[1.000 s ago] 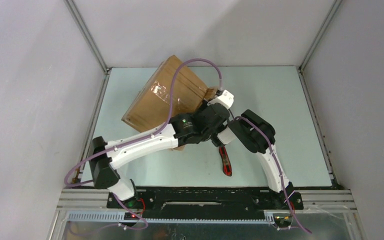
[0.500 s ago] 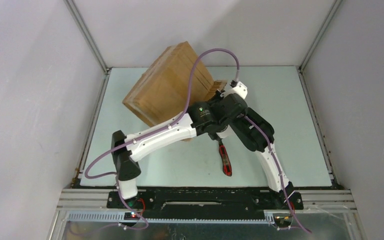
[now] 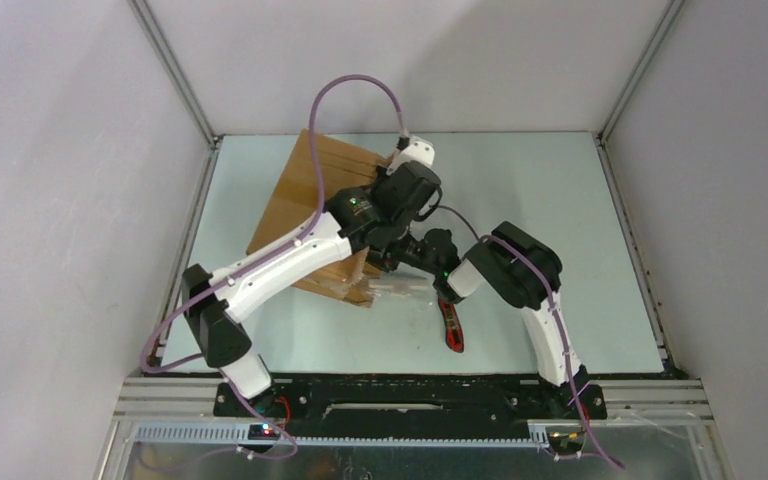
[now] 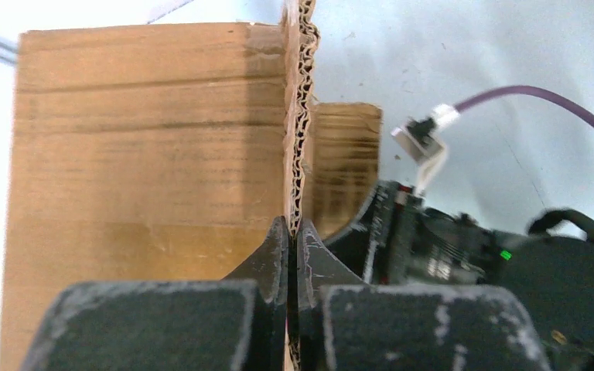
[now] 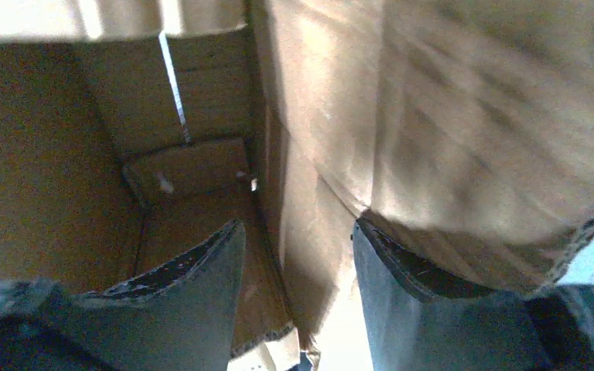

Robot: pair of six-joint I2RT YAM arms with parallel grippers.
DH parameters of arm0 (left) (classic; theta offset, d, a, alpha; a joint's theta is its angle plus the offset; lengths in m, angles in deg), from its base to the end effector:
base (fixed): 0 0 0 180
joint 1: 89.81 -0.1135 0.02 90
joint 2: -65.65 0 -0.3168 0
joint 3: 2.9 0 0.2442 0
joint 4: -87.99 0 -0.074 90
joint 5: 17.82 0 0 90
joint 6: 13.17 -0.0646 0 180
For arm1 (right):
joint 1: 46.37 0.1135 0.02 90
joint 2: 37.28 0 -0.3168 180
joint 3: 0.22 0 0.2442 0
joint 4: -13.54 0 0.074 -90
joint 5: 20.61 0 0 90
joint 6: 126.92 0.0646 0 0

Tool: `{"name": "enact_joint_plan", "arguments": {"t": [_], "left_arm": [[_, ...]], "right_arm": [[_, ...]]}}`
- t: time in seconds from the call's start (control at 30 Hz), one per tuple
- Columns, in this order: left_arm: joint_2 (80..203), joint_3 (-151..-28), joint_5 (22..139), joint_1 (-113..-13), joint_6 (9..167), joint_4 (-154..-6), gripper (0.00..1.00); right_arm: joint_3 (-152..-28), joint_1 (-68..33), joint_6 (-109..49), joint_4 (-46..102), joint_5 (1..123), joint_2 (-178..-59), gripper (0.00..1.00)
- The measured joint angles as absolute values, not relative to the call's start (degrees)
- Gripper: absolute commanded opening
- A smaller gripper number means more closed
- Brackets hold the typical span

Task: Unpack the express box
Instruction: Pour the product at the center of the board, then reset both arms

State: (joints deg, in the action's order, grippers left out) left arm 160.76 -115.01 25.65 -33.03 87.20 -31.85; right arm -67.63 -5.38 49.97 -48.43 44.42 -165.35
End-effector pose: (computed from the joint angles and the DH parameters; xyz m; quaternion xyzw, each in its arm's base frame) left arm 0.2409 -0.2823 0.4194 0.1879 0.8367 0.1000 0.5047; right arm 0.3350 0.3272 0.1531 0.1237 0.6887 0.6936 0.1710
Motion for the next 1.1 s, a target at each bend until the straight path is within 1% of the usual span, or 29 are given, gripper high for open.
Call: {"name": "enact_joint_plan", "arguments": {"t": [0.23,0.33,0.47,0.6,0.77,0.97,1.1], "left_arm": [[160.5,-112.3,29.0,-39.0,91.0,-35.3,0.0],[160.5,-111.1,29.5,-41.4,92.4,-36.3,0.0],[160.5,-111.0,30.2,-45.3,94.3,-36.7,0.0],[160.5,-111.5,31.3,-48.8,96.4,-36.7,0.0],[160.1,-115.4,34.9,-51.7,99.7,-36.0,0.0],[155.0,-116.5,42.0,-54.6,105.1,-36.1,0.0],[150.2,-113.9,47.9,-59.6,108.8,-38.1,0.0]], "right_arm": [[-59.1,-6.1,45.3,-45.8,45.1,-158.6,0.57],[-56.6,-6.6,43.1,-42.6,44.9,-155.6,0.57],[-53.9,-7.9,38.9,-34.8,45.0,-148.2,0.6],[-51.7,-9.6,33.8,-26.0,45.2,-138.4,0.63],[-49.8,-10.8,28.1,-15.5,45.9,-127.0,0.65],[-49.8,-11.5,22.2,-3.7,48.5,-114.0,0.7],[-50.2,-12.2,17.6,5.2,51.5,-106.6,0.72]]}}
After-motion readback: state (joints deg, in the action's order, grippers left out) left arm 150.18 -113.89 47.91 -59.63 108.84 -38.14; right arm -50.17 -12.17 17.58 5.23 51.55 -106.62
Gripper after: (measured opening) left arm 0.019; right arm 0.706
